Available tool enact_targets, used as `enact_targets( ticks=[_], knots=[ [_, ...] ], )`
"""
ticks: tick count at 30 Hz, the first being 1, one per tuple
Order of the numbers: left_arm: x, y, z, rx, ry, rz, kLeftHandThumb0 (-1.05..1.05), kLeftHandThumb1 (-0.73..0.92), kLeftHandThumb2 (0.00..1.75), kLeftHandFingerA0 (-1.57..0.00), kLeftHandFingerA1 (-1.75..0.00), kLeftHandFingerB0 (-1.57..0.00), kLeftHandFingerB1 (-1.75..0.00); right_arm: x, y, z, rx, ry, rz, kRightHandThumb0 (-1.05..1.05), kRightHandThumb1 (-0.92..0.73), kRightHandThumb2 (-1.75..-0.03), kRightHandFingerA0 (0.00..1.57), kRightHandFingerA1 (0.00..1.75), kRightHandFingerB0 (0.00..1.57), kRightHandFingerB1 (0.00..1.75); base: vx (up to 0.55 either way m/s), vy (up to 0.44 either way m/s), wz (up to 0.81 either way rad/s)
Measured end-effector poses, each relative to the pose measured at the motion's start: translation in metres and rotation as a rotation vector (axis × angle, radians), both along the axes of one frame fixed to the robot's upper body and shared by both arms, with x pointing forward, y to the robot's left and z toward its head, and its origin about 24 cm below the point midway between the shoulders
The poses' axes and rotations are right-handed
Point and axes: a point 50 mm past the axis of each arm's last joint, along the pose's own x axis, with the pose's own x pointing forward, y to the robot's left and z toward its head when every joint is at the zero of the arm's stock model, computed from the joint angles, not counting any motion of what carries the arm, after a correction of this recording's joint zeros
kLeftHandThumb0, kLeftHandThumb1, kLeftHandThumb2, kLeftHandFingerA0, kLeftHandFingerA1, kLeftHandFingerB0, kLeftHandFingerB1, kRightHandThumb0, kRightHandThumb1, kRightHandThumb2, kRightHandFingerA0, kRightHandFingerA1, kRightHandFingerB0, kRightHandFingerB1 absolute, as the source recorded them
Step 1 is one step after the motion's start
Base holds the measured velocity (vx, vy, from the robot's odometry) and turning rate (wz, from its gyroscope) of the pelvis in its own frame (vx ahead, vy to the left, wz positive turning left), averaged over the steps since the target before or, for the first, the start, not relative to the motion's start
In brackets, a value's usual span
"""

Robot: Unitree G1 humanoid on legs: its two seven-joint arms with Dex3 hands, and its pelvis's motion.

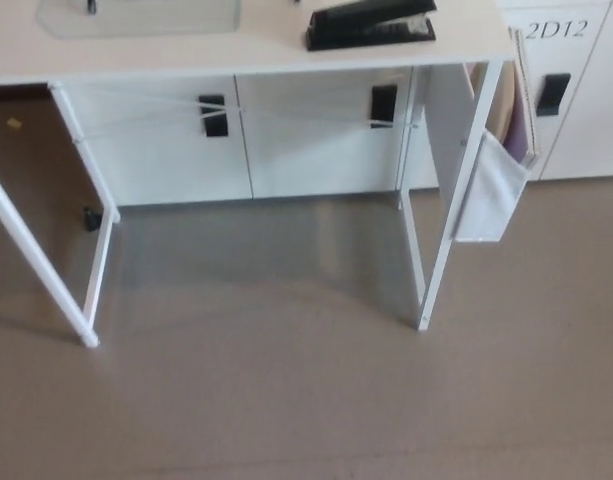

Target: The robot walks towards a desk on which a file tray is kept in the middle and a stapler is kept to its right. The robot lifts the stapler using its right hand and places it on the file tray.

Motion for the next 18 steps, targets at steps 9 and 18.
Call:
enact_targets(
  ticks=[9,18],
  knots=[
    [0.009,0.003,0.005,0.015,-0.021,-0.030,-0.59,0.61,0.58,-0.50,-0.49,-0.38,-0.36,-0.005,0.004,-0.004,0.007,0.013,0.006,-0.65,-0.52,-0.83,0.38,0.52,0.06,0.33,0.37,0.083,-0.06],
    [0.013,0.003,0.007,0.013,-0.029,-0.053,-0.59,0.62,0.59,-0.46,-0.49,-0.36,-0.37,-0.007,0.008,-0.010,0.025,0.006,-0.015,-0.57,-0.63,-0.60,0.40,0.41,0.12,0.23,0.36,-0.206,0.32]
  ],
)
